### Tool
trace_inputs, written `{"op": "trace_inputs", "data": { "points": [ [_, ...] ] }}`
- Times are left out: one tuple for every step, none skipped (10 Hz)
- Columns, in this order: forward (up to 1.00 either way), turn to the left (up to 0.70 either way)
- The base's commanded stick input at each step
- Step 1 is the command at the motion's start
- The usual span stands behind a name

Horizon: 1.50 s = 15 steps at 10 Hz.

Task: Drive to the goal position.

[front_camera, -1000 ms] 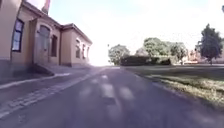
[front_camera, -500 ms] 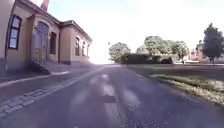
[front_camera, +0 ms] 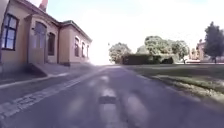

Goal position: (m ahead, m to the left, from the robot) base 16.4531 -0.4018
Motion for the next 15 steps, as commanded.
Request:
{"op": "trace_inputs", "data": {
  "points": [
    [0.7,0.0],
    [0.7,0.0],
    [0.7,0.0],
    [0.7,0.0],
    [0.7,0.0],
    [0.7,0.0],
    [0.7,0.0],
    [0.7,-0.01],
    [0.7,-0.06],
    [0.7,-0.14],
    [0.7,-0.14],
    [0.7,-0.09],
    [0.7,-0.02],
    [0.7,-0.01],
    [0.7,-0.04]
  ]
}}
